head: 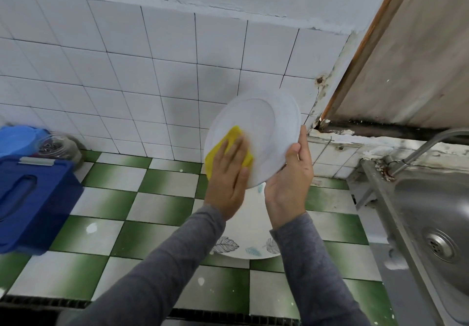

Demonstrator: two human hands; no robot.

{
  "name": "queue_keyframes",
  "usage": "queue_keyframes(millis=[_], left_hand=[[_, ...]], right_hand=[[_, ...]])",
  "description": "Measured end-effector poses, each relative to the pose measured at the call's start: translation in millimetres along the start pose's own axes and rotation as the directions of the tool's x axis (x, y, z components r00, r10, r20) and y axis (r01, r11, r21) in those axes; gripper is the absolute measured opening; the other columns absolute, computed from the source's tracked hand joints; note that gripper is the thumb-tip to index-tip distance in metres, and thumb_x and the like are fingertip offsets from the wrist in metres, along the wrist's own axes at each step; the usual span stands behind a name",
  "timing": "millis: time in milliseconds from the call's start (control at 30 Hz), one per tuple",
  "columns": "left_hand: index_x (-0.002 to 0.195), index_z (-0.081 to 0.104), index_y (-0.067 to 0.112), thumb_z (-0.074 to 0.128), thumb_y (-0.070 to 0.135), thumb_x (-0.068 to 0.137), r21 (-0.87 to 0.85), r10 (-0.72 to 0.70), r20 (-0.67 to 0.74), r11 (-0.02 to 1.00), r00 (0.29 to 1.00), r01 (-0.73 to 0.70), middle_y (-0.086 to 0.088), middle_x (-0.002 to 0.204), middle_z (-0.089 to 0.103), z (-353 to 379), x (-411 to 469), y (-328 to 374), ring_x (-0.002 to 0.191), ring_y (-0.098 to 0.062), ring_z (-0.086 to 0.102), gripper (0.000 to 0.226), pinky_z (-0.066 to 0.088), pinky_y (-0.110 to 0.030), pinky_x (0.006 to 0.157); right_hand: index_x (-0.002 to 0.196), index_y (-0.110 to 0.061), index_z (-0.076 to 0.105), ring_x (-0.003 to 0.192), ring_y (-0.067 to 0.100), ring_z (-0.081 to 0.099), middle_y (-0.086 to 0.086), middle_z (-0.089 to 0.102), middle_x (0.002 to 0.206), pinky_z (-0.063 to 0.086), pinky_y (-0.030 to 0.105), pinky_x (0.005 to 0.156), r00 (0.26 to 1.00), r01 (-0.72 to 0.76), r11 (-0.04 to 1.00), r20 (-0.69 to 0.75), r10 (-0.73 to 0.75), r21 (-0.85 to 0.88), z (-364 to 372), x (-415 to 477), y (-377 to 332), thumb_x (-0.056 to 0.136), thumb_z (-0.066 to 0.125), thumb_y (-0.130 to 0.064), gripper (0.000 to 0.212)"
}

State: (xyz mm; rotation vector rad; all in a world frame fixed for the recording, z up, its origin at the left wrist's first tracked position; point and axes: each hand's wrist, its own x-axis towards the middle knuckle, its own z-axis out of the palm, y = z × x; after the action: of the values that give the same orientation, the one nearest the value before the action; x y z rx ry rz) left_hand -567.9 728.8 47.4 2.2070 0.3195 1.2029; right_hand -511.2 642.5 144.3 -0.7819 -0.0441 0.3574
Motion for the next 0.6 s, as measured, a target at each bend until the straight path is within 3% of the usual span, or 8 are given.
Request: queue_keyframes(millis=[67, 133, 333, 467, 600], left_hand=[[0.147, 0.04, 0.0, 0.035, 0.024, 0.106, 0.049, 0.142, 0.067, 0.988, 0.988, -0.145, -0.006, 0.159, 0.031, 0, 5, 7, 0.149, -0.039, 0.022, 0.048, 0.019, -0.049, 0.122], [0.146, 0.041, -0.001, 0.039, 0.018, 0.103, 0.07, 0.21, 0.107, 0.973, 0.972, -0.219, -0.013, 0.156, 0.036, -1, 14, 10, 0.148, -0.04, 0.022, 0.047, 0.02, -0.049, 0.122], [0.144, 0.043, -0.005, 0.038, 0.015, 0.101, 0.061, 0.214, 0.143, 0.973, 0.966, -0.224, -0.016, 0.156, 0.035, 0, 35, 5, 0.149, -0.039, 0.021, 0.048, 0.021, -0.056, 0.12], [0.146, 0.045, 0.003, 0.04, 0.021, 0.102, 0.043, 0.093, 0.123, 0.994, 0.988, -0.099, -0.01, 0.155, 0.039, -5, 48, -1, 0.149, -0.031, 0.026, 0.048, 0.022, -0.05, 0.122], [0.145, 0.046, 0.025, 0.041, 0.03, 0.103, -0.125, -0.267, 0.065, 0.954, 0.961, 0.274, 0.013, 0.152, 0.039, -17, 57, -7, 0.145, -0.005, 0.03, 0.043, 0.022, -0.03, 0.122]], right_hand=[[0.146, -0.018, 0.048, 0.105, 0.01, 0.069, -0.002, 0.064, 0.13, 0.058, 0.024, 0.083, 0.998, -0.057, 0.998, 0.037, 0.058, -0.003, -1, 0, 2, 0.108, 0.036, -0.008, 0.041], [0.146, -0.02, 0.048, 0.113, 0.017, 0.068, 0.005, 0.062, 0.136, 0.056, 0.033, 0.095, 0.992, -0.093, 0.995, 0.08, 0.094, -0.023, -2, 0, 3, 0.108, 0.035, -0.009, 0.041], [0.131, -0.026, 0.061, 0.124, 0.023, 0.062, 0.009, 0.062, 0.137, 0.045, 0.044, 0.111, 0.961, -0.188, 0.963, 0.168, 0.221, -0.191, -9, -1, 7, 0.107, 0.039, -0.008, 0.036], [0.135, -0.019, 0.061, 0.127, 0.021, 0.06, 0.006, 0.062, 0.137, 0.043, 0.046, 0.112, 0.949, -0.169, 0.925, 0.196, 0.246, -0.341, -16, -3, 11, 0.106, 0.043, -0.008, 0.036], [0.123, -0.025, 0.067, 0.122, 0.018, 0.063, 0.001, 0.066, 0.132, 0.049, 0.043, 0.107, 0.942, -0.153, 0.885, 0.205, 0.265, -0.439, -21, -4, 5, 0.105, 0.047, -0.009, 0.031]])
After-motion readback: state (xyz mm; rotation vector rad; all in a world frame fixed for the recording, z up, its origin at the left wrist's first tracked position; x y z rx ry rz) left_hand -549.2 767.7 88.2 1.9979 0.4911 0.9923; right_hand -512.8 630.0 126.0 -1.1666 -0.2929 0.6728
